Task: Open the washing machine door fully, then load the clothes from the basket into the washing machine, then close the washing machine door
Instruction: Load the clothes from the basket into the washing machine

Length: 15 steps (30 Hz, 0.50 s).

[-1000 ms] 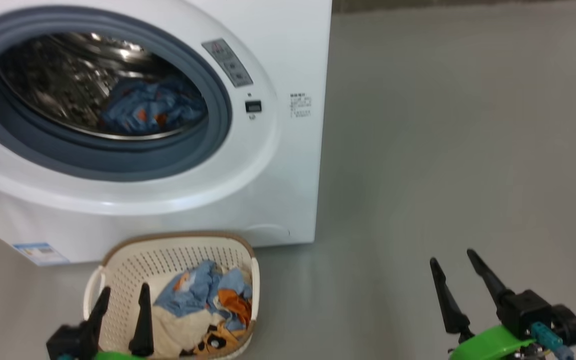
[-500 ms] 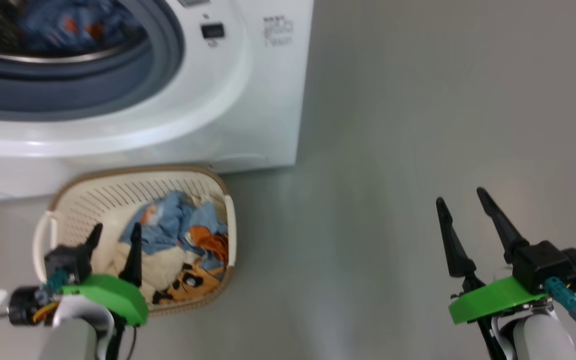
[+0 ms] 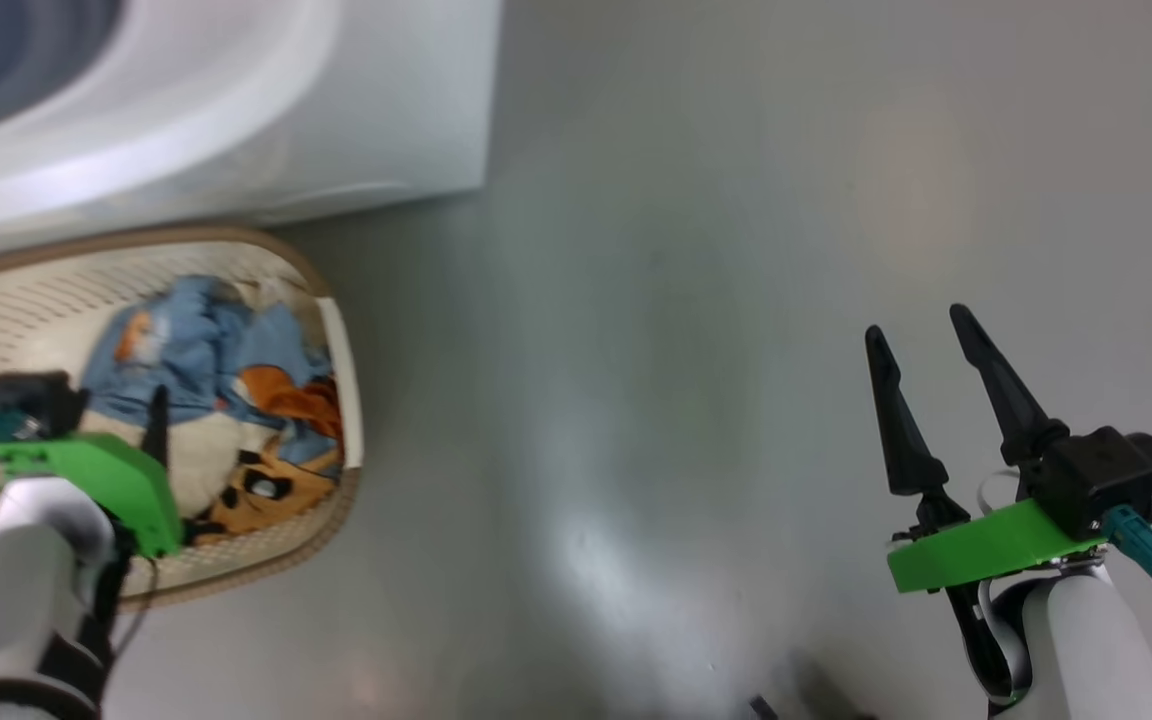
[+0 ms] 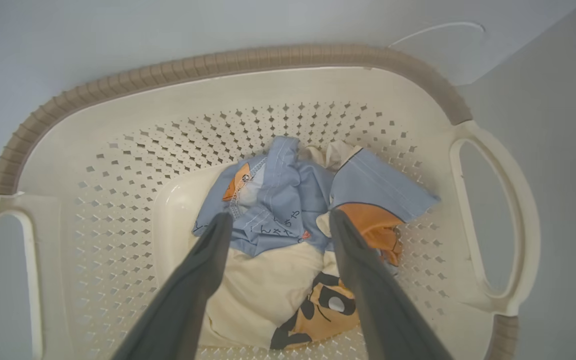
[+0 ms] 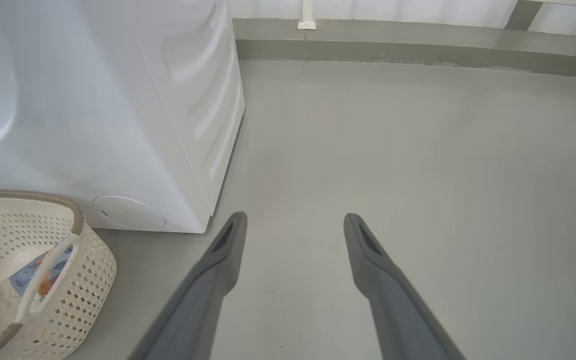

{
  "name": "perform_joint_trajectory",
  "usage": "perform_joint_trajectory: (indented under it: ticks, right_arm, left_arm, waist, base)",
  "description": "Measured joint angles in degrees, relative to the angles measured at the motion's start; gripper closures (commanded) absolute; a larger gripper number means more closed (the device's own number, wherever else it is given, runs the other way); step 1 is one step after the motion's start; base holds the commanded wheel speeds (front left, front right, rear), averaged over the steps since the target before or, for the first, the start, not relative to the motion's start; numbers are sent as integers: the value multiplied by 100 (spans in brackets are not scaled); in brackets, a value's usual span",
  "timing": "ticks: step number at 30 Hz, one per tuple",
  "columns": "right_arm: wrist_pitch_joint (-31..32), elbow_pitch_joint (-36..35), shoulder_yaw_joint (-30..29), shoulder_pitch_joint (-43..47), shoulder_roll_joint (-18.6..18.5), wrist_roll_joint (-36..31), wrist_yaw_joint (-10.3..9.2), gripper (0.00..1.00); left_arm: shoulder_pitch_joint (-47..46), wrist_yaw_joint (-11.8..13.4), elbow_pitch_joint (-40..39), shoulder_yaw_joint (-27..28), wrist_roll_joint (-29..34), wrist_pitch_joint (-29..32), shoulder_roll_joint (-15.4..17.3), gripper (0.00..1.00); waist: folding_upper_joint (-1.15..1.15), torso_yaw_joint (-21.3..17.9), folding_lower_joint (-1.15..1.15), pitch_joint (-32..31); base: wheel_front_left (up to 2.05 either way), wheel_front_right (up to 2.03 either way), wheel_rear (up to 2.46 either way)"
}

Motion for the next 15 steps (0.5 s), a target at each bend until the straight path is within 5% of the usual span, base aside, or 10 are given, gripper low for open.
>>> perform_joint_trajectory:
  ticks: [15]
  right_arm:
    - [-1, -129, 121, -215, 4, 299, 0, 0]
  left_arm:
    - [-1215, -5, 725, -457, -591, 605, 314, 0]
  waist:
    - [0, -703, 0, 1159]
  base:
    - [0, 0, 0]
